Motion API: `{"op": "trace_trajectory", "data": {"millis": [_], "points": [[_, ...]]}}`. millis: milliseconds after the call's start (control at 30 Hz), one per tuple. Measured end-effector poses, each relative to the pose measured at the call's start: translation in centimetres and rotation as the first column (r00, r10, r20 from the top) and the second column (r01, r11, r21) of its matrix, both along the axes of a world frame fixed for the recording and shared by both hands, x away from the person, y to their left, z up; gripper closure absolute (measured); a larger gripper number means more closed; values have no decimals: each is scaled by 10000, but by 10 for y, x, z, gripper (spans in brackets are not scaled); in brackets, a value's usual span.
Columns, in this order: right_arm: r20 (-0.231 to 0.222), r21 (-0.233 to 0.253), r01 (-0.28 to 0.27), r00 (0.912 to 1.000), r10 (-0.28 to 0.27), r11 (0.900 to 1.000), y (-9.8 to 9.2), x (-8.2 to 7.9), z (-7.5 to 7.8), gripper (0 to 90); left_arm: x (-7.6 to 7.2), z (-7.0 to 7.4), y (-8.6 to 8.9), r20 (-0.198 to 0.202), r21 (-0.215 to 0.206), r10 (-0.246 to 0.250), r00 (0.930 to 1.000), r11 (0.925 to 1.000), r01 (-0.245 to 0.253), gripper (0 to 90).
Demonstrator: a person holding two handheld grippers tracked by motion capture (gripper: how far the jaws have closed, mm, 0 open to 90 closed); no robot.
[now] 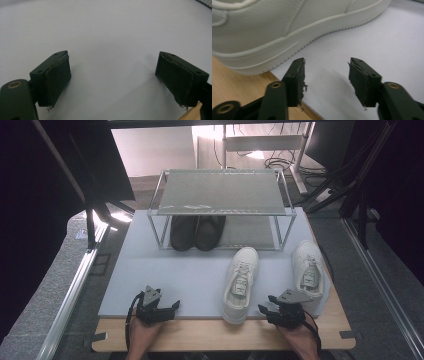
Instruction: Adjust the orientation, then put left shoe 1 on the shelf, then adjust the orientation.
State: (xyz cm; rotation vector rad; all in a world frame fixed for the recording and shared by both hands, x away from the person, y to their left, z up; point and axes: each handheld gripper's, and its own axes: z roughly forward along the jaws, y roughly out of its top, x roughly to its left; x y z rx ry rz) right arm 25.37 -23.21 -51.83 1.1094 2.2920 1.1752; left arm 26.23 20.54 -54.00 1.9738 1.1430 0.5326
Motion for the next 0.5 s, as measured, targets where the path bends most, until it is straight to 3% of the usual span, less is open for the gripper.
{"op": "trace_trajectory", "data": {"millis": [200, 367, 500], "points": [[91, -158, -298, 9995, 299, 9994, 3, -4, 12, 633, 0, 0, 0, 1, 3, 31, 10000, 10000, -31, 122], [-82, -671, -767, 9971, 763, 9948, 5, -6, 21, 699, 0, 0, -1, -3, -3, 53, 10000, 10000, -53, 122], [-271, -363, -965, 9951, 955, 9947, 2, -7, 32, 748, 0, 0, -1, -3, 3, 61, 10000, 10000, -61, 122]]}}
